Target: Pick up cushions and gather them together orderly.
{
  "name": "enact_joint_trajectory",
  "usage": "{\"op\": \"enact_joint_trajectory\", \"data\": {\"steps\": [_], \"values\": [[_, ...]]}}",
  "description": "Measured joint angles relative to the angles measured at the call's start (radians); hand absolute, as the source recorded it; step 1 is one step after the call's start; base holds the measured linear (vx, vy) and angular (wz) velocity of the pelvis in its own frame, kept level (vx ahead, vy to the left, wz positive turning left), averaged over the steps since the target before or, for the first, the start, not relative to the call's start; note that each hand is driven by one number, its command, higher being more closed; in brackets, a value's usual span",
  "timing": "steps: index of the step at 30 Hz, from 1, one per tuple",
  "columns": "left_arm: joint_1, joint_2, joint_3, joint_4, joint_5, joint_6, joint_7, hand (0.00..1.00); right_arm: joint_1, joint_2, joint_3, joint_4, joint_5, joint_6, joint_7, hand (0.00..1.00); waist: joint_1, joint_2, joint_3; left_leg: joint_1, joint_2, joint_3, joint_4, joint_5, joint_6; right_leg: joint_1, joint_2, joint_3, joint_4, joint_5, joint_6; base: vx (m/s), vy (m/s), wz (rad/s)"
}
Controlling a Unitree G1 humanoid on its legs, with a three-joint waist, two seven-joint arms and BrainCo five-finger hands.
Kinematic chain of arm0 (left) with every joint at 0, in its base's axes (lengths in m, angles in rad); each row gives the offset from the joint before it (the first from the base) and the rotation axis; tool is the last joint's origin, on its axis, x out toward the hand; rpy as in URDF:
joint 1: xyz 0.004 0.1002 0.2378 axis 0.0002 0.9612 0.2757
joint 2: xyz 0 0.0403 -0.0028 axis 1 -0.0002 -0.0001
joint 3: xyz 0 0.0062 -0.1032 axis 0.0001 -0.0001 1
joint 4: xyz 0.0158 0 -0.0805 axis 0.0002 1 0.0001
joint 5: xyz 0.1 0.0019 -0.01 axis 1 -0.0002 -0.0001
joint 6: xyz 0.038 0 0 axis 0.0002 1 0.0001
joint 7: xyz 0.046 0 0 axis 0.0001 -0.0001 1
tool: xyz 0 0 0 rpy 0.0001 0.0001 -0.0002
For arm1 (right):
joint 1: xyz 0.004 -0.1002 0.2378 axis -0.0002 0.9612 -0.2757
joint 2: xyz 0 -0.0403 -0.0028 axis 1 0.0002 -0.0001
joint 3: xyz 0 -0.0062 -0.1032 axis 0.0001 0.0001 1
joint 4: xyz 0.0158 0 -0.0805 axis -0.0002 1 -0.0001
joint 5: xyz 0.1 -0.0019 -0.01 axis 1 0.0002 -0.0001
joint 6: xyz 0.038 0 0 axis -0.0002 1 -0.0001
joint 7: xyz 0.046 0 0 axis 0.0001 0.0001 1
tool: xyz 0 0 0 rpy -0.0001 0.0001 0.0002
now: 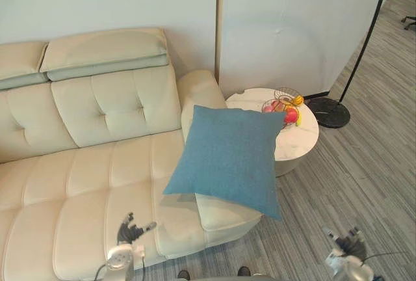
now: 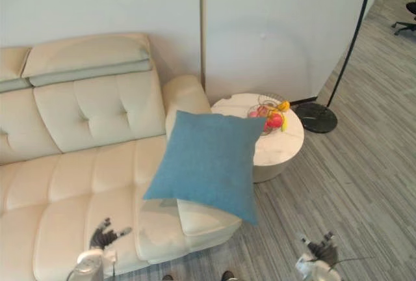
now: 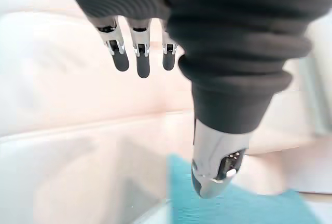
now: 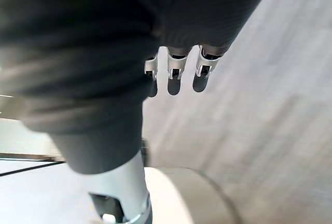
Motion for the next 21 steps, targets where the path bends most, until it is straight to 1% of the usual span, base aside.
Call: {"op": "enact_joint_trajectory", "data": {"steps": [3, 5, 8, 10, 11, 12, 13, 14, 15, 17, 18, 20, 21], "values": [[-0.003, 0.003, -0.016, -0.082, -0.023, -0.012, 0.003, 0.0, -0.016, -0.001, 0.035, -0.046, 0.006, -0.007, 0.007, 0.0, -0.003, 0.006, -0.004, -0.004, 0.002, 0.002, -0.003, -0.001, -0.001, -0.008, 0.002, 0.004, 0.0, 0.001, -0.003, 0.08, 0.003, -0.04], [-0.023, 0.015, -0.038, -0.117, -0.038, -0.018, 0.003, 0.0, -0.026, -0.002, 0.091, -0.079, 0.024, -0.008, 0.024, 0.0, -0.004, 0.007, -0.005, -0.016, 0.002, 0.003, -0.002, -0.001, -0.001, -0.024, 0.003, 0.004, -0.001, 0.002, -0.003, 0.09, 0.004, -0.03], [-0.082, 0.034, -0.066, -0.128, -0.045, -0.023, 0.009, 0.0, -0.082, -0.002, 0.196, -0.109, 0.048, -0.01, 0.042, 0.0, -0.003, 0.004, -0.003, -0.027, 0.001, 0.02, -0.002, -0.001, -0.001, -0.039, 0.002, 0.012, -0.002, 0.003, -0.004, 0.08, 0.008, -0.07], [-0.11, 0.047, -0.087, -0.156, -0.049, -0.026, 0.017, 0.0, -0.127, -0.003, 0.236, -0.111, 0.049, -0.021, 0.05, 0.0, -0.003, 0.002, -0.002, -0.055, -0.001, 0.024, 0.002, 0.0, -0.001, -0.064, 0.001, 0.014, -0.002, 0.008, -0.009, 0.02, 0.012, -0.06], [-0.148, 0.058, -0.1, -0.162, -0.049, -0.038, 0.019, 0.0, -0.16, -0.003, 0.26, -0.111, 0.055, -0.024, 0.058, 0.0, 0.001, -0.003, 0.007, -0.082, -0.002, 0.024, 0.01, 0.0, 0.0, -0.09, 0.0, 0.015, -0.002, 0.015, -0.01, 0.0, 0.0, 0.0], [-0.184, 0.067, -0.106, -0.162, -0.05, -0.041, 0.023, 0.0, -0.19, -0.004, 0.283, -0.111, 0.064, -0.025, 0.06, 0.0, 0.005, -0.009, 0.028, -0.098, -0.002, 0.024, 0.02, 0.0, 0.0, -0.101, -0.002, 0.018, -0.003, 0.019, -0.014, 0.0, 0.0, 0.0], [-0.192, 0.069, -0.109, -0.162, -0.051, -0.042, 0.023, 0.0, -0.197, -0.004, 0.289, -0.111, 0.068, -0.025, 0.06, 0.0, 0.006, -0.011, 0.031, -0.105, -0.003, 0.024, 0.025, 0.0, 0.0, -0.107, -0.003, 0.019, -0.002, 0.02, -0.015, -0.05, 0.003, 0.03], [-0.225, 0.073, -0.12, -0.169, -0.052, -0.043, 0.024, 0.0, -0.219, -0.006, 0.311, -0.118, 0.08, -0.026, 0.06, 0.0, 0.01, -0.019, 0.046, -0.142, -0.005, 0.024, 0.049, 0.0, 0.0, -0.131, -0.009, 0.021, 0.0, 0.027, -0.018, -0.06, 0.007, 0.05], [-0.253, 0.074, -0.125, -0.182, -0.054, -0.046, 0.025, 0.0, -0.244, -0.011, 0.326, -0.128, 0.083, -0.027, 0.06, 0.0, 0.012, -0.021, 0.07, -0.171, -0.006, 0.024, 0.067, 0.0, 0.0, -0.151, -0.011, 0.027, 0.001, 0.039, -0.021, -0.08, 0.008, 0.04], [-0.285, 0.074, -0.126, -0.182, -0.058, -0.047, 0.025, 0.0, -0.274, -0.016, 0.338, -0.13, 0.086, -0.028, 0.059, 0.0, 0.015, -0.022, 0.085, -0.214, -0.006, 0.025, 0.089, 0.0, 0.0, -0.187, -0.014, 0.038, 0.003, 0.052, -0.025, -0.07, 0.002, -0.02], [-0.323, 0.075, -0.127, -0.182, -0.063, -0.046, 0.028, 0.0, -0.302, -0.029, 0.36, -0.13, 0.087, -0.028, 0.058, 0.0, 0.018, -0.021, 0.113, -0.248, -0.006, 0.026, 0.117, -0.004, 0.006, -0.21, -0.018, 0.046, 0.01, 0.057, -0.025, -0.08, -0.011, -0.04], [-0.345, 0.077, -0.138, -0.182, -0.07, -0.047, 0.04, 0.0, -0.311, -0.031, 0.37, -0.13, 0.089, -0.029, 0.058, 0.0, 0.021, -0.021, 0.127, -0.27, -0.005, 0.027, 0.139, -0.008, 0.011, -0.231, -0.021, 0.049, 0.026, 0.057, -0.025, -0.1, -0.024, 0.0], [-0.372, 0.079, -0.157, -0.18, -0.071, -0.047, 0.045, 0.0, -0.317, -0.031, 0.38, -0.13, 0.109, -0.029, 0.057, 0.0, 0.024, -0.02, 0.14, -0.302, -0.004, 0.027, 0.172, -0.013, 0.018, -0.257, -0.026, 0.053, 0.051, 0.057, -0.025, -0.09, -0.017, 0.02]]}}
